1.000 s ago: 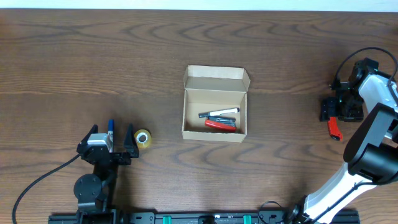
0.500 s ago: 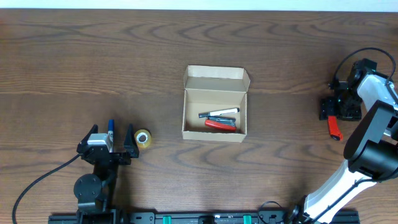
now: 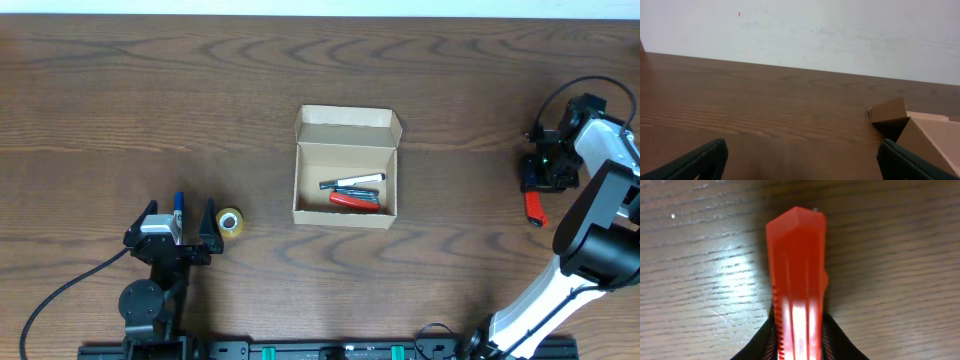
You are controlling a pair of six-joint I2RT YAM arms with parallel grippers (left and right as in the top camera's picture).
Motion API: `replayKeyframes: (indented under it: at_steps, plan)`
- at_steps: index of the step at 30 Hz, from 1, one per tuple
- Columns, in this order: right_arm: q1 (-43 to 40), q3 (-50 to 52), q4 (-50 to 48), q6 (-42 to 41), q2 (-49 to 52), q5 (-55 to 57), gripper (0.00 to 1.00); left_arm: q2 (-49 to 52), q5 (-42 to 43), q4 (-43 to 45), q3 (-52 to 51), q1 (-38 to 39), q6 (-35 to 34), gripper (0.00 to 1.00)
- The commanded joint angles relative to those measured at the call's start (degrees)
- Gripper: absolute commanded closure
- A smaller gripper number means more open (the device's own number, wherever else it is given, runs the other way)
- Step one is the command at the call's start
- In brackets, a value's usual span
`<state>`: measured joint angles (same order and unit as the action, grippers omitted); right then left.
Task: Pack container
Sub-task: 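Lower the right gripper and grasp the red box cutter, then carry the red cutter into the box and release it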
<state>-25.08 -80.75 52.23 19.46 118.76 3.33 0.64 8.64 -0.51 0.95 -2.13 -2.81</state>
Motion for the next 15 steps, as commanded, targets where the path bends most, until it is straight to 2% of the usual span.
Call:
replayKeyframes:
  at_steps: [1,3,10,15]
  plan:
    - [-0.44,0.90,-0.39,-0.13,3.32,0.90,0.89,-0.33,1.95,-2.36,-0.68,0.24,-0.22,0.05]
    - [-0.37,0.90,-0.33,-0.15,3.32,0.74,0.98,-0.33,1.95,-2.25,-0.68,0.24,-0.22,0.05]
    - [0.39,0.24,-0.39,-0.17,2.21,-6.69,0.99,-0.33,1.95,-2.23,-0.68,0.24,-0.22,0.05]
    - [1.99,-4.98,0.74,-2.56,-3.48,-13.44,0.99,-0.33,1.95,-2.25,-0.68,0.24,-0.22,0.05]
